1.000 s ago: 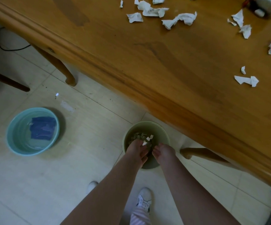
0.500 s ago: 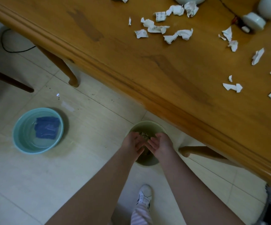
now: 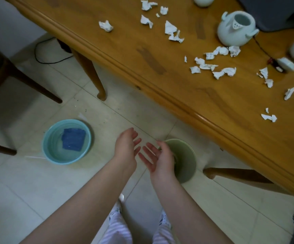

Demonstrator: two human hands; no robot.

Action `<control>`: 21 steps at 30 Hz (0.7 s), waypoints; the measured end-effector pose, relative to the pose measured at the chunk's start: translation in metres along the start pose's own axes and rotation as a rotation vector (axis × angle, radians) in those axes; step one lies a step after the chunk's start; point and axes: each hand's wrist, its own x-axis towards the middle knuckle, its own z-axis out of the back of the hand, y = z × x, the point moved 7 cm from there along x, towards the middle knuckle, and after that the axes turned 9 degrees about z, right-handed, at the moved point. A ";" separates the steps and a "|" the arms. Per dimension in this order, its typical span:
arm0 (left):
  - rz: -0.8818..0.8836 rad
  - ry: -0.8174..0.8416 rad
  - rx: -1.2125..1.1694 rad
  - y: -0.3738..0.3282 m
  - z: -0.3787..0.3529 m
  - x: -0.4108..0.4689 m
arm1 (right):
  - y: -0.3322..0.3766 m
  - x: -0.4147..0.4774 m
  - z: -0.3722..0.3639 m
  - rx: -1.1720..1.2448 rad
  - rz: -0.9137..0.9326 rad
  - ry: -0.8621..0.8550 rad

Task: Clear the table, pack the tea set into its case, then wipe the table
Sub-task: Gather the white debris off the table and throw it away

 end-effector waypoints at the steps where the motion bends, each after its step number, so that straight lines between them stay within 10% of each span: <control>1: -0.017 0.001 -0.024 -0.010 0.007 -0.006 | 0.005 -0.013 -0.014 0.010 0.009 0.033; 21: -0.319 0.252 -0.148 -0.223 -0.013 -0.133 | 0.152 -0.131 -0.203 0.334 0.217 0.332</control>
